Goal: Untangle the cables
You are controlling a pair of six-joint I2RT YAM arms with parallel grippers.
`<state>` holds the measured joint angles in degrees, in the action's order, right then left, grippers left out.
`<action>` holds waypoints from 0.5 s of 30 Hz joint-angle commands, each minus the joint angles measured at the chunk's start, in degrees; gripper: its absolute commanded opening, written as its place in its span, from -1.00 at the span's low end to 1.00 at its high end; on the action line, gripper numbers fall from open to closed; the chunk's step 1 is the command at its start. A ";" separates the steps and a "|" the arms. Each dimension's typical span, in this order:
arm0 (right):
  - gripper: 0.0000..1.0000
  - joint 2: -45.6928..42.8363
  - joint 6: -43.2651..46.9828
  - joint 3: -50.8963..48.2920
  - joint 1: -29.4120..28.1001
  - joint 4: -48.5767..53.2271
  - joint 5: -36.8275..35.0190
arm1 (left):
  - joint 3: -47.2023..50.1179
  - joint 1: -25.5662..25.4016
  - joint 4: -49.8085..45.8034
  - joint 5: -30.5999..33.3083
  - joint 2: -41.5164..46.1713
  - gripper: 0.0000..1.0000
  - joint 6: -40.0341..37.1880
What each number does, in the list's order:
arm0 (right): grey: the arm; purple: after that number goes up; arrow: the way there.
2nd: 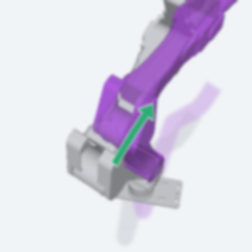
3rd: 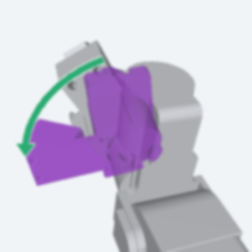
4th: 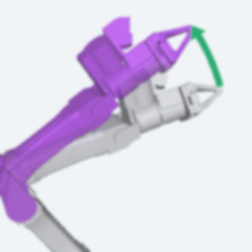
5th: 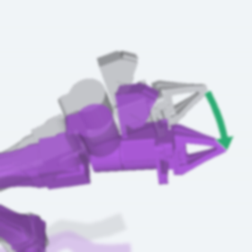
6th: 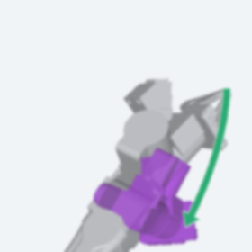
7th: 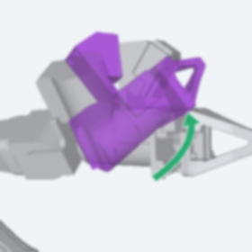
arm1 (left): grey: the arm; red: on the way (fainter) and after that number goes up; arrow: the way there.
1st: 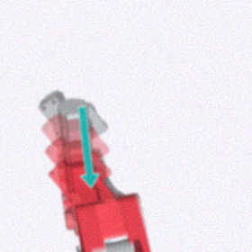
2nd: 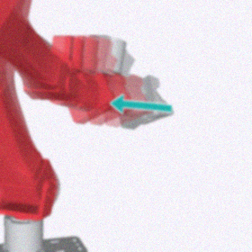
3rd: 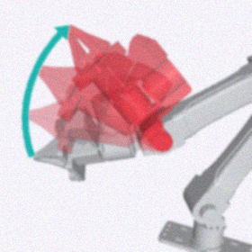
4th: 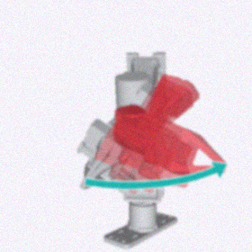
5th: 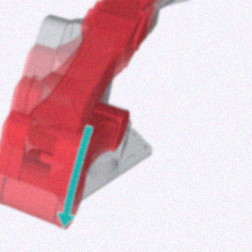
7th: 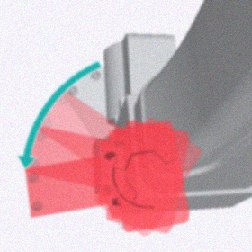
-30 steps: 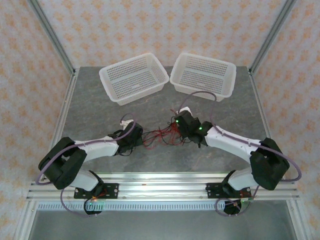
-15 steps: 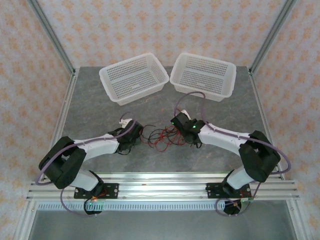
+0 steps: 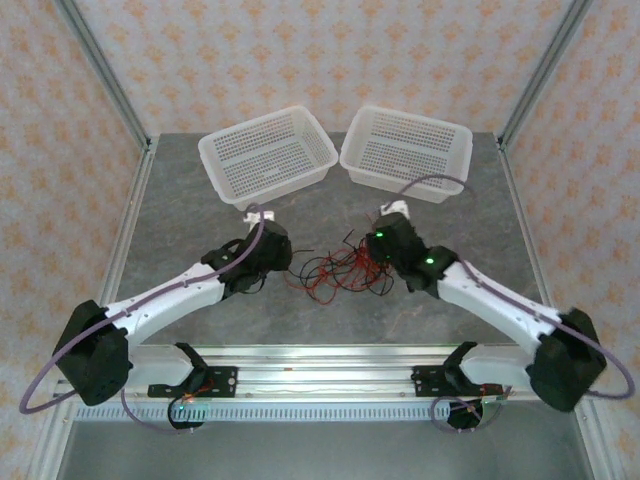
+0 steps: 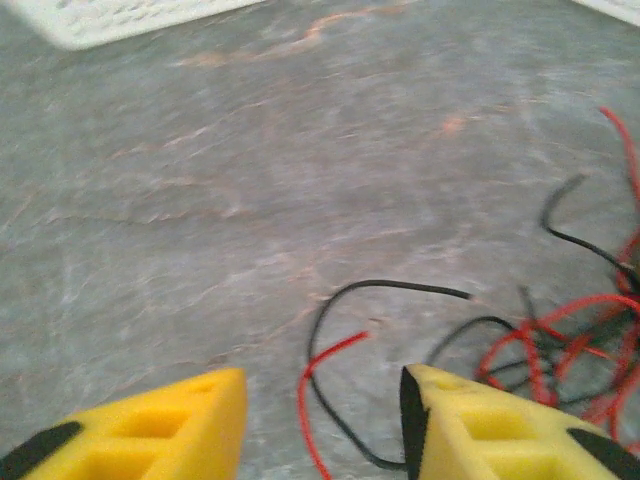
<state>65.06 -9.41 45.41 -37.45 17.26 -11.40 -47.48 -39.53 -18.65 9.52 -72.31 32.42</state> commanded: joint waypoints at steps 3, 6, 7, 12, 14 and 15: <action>0.61 -12.46 -16.66 -9.72 5.39 -7.16 5.79 | -8.64 -6.32 1.37 0.11 -7.96 0.03 -9.69; 0.66 -16.36 -22.21 -13.52 8.29 -7.20 10.42 | -12.65 -7.28 4.57 -2.95 -13.63 0.04 -13.51; 0.66 -16.89 -24.11 -14.27 8.80 -6.84 11.42 | -13.62 -7.41 5.65 -4.22 -15.00 0.04 -14.65; 0.65 -18.37 -31.19 -18.20 9.74 -6.37 15.87 | -17.20 -8.78 10.66 -9.56 -21.59 0.10 -24.08; 0.65 -19.03 -32.44 -19.16 10.07 -6.68 16.46 | -18.10 -9.73 11.57 -9.27 -23.84 0.12 -29.10; 0.65 -19.31 -32.74 -19.54 10.28 -6.71 16.74 | -18.33 -10.16 12.23 -8.52 -25.07 0.12 -31.95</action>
<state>47.29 -37.12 26.79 -27.86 11.86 2.94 -63.70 -48.18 -10.00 2.07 -95.39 10.92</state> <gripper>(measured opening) 0.825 0.556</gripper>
